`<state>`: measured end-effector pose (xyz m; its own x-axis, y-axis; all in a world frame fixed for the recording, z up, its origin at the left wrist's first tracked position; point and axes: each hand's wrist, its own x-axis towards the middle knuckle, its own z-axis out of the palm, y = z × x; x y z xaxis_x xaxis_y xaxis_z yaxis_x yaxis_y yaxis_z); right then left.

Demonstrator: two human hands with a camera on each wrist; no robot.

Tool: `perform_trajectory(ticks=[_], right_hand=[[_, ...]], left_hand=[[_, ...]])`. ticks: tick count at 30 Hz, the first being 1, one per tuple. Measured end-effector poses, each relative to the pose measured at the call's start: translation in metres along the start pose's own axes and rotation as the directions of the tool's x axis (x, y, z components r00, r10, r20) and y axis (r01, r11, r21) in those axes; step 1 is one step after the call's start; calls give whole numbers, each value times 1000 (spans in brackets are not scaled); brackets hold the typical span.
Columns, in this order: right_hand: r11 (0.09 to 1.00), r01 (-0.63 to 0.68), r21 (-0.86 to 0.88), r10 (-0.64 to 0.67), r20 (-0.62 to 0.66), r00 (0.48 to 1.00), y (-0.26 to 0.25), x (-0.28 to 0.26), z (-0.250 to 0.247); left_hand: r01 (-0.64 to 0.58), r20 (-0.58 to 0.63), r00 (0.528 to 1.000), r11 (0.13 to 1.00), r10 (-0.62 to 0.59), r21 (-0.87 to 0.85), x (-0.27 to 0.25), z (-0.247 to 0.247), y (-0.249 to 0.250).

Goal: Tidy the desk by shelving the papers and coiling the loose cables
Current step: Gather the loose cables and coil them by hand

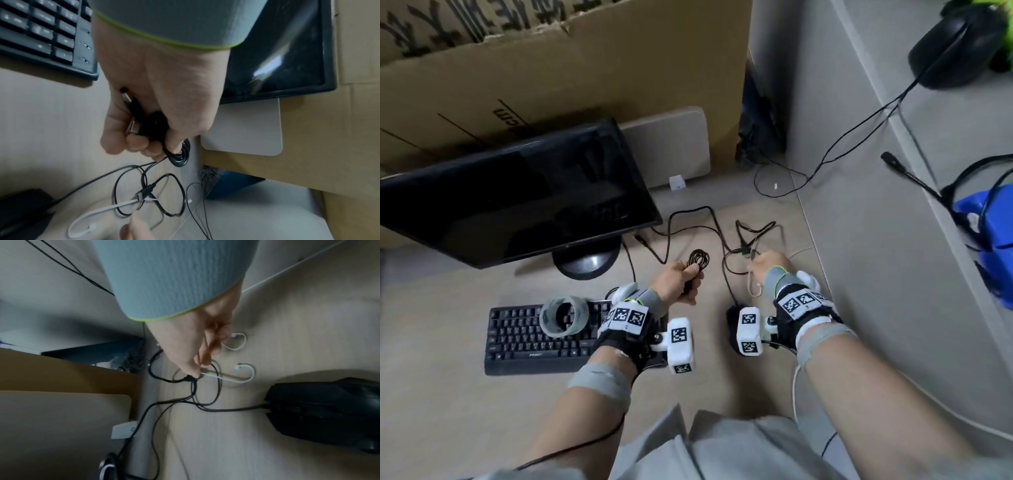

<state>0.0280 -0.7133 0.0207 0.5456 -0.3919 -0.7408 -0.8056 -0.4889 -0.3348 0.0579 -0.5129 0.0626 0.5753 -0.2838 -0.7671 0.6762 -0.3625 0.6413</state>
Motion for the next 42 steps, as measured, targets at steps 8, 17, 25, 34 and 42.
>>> perform_trajectory(ticks=[8,17,25,34,42], right_hand=[[958,-206,198,191,90,977,14,40,29],[972,-229,54,226,67,972,2,44,36],[837,-90,540,-57,248,967,-25,-30,28],[762,371,531,-502,121,856,-65,-113,26],[693,503,516,-615,61,786,-94,-162,38]], left_hand=[[49,-57,997,999,-49,-6,40,-25,1],[46,-17,999,980,-50,-192,46,-38,-1],[-11,-5,1000,924,10,-383,7,-36,1],[77,189,982,866,20,-495,-57,-42,3],[-231,-81,973,876,217,-423,-93,-70,-9]])
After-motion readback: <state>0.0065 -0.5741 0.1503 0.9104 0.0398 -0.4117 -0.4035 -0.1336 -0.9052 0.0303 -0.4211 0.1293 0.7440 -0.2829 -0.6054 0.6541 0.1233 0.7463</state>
